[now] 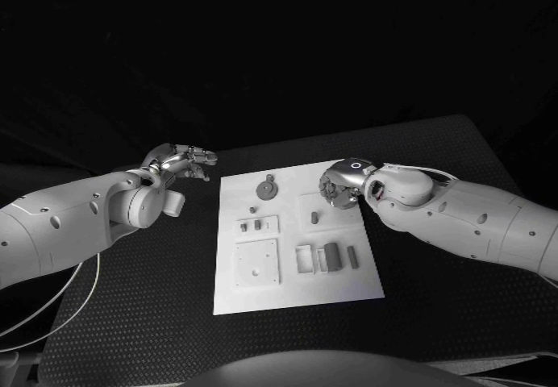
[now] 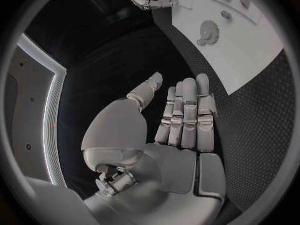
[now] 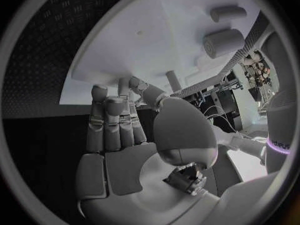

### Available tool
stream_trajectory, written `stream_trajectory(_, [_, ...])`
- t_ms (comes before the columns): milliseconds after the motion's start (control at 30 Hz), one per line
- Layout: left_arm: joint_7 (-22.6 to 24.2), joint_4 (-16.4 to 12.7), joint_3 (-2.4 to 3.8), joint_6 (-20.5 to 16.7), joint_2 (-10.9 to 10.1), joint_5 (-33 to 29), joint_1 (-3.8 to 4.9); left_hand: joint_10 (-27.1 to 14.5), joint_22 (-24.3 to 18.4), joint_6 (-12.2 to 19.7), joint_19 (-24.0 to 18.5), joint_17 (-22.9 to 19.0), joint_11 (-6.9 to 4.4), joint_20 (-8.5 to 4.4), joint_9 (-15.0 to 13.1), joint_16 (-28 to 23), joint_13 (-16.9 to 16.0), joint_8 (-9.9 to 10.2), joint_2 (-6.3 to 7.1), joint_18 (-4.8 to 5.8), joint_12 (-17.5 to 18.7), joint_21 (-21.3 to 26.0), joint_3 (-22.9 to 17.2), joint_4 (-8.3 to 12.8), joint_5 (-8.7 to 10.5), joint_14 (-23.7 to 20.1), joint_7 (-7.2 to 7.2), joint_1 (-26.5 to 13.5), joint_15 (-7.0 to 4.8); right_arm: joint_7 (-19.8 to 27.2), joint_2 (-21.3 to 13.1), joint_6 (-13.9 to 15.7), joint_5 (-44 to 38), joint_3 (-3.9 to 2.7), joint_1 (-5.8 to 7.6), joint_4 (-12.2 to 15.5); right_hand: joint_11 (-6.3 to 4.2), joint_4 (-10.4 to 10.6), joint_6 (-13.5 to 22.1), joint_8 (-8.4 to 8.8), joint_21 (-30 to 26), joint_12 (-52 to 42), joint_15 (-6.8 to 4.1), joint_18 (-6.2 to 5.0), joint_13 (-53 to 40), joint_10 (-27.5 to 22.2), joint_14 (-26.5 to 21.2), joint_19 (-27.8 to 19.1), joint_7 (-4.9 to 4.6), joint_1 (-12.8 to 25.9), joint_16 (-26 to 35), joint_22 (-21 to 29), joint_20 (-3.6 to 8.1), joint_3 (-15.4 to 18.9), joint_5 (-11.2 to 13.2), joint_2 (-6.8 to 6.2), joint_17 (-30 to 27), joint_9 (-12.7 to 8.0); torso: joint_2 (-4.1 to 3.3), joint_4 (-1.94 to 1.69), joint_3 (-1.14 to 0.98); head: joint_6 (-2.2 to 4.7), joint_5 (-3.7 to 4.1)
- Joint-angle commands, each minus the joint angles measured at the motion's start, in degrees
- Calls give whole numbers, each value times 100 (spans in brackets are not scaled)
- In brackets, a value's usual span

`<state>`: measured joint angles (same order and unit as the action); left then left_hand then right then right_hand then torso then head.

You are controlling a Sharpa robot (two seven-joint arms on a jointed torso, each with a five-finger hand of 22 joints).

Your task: Assemble the parts on the task board

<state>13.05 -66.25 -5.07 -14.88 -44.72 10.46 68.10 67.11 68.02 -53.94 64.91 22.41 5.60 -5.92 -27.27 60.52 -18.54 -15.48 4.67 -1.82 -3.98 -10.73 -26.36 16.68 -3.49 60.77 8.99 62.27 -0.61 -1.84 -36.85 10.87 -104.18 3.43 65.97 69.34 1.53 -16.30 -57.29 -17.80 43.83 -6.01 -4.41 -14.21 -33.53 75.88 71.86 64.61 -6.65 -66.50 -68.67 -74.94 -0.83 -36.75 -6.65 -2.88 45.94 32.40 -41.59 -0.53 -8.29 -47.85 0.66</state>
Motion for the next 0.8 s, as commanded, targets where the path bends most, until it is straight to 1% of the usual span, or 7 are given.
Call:
stream_trajectory(33, [20,6,4,38,17,27,6,-1,-7,41,28,-1,8,-29,6,-22,-6,-21,-50,-63,-34,30,46,-1,12,21,-3,20,-3,-28,-8,-132,176,44,-62,-14,-10,1,-69,-26,35,-26,-43,-79,-7,59,15,16,-20,63,-20,-107,17,31,-14,-14,-6,18,0,0,-3,5,1])
stream_trajectory(167, [18,14,4,40,20,29,6,-2,-8,42,29,-1,8,-29,6,-23,-6,-21,-50,-63,-34,32,47,0,11,21,-2,21,-3,-35,-8,-102,193,44,-62,-7,-20,45,-92,-37,37,-31,-54,-79,-11,85,26,35,-6,143,-18,-102,20,50,-14,-48,-8,36,2,-1,-4,13,4])
stream_trajectory(267, [16,14,4,42,22,29,6,-2,-9,42,29,-1,8,-29,7,-25,-7,-22,-50,-63,-34,33,48,0,11,22,-2,21,-3,-43,-11,-114,198,44,-62,-7,-23,100,-97,-37,35,-26,-57,-79,-10,92,33,46,3,209,-14,-98,22,58,-15,-108,-10,47,2,-1,-4,13,4])
stream_trajectory(467, [11,20,4,42,28,29,6,-3,-10,43,31,0,8,-29,8,-26,-7,-22,-49,-62,-33,35,49,0,11,24,-2,23,-3,-64,-9,-107,202,44,-62,-17,-31,347,-98,-20,25,-11,-64,-79,-9,109,44,68,20,383,-6,-94,32,56,-15,-275,-11,67,3,2,-6,17,1])
stream_trajectory(533, [9,20,4,44,29,29,6,-3,-10,43,31,0,8,-29,8,-27,-7,-22,-49,-62,-33,35,50,0,11,24,-2,23,-3,-75,-7,-103,196,44,-62,-22,-31,363,-98,-19,25,-10,-64,-79,-9,110,44,68,20,392,-5,-94,33,55,-14,-281,-11,68,3,3,-7,21,1])
stream_trajectory(667, [5,22,4,45,30,30,6,-4,-10,44,31,0,8,-30,8,-27,-7,-22,-48,-62,-33,36,50,0,11,24,-2,23,-3,-96,-3,-87,147,44,-61,-33,-33,485,-98,-9,22,-4,-68,-79,-9,113,45,73,21,464,-2,-95,38,55,-13,-338,-10,75,2,4,-8,26,2])
stream_trajectory(800, [3,24,4,43,28,34,6,-5,-11,45,32,0,8,-30,9,-29,-7,-22,-48,-62,-33,38,52,0,11,25,-1,24,-3,-111,1,-74,125,44,-61,-46,-34,520,-101,-7,21,-2,-70,-79,-10,116,46,75,22,477,-2,-96,42,51,-12,-358,-8,78,0,2,-9,24,4])
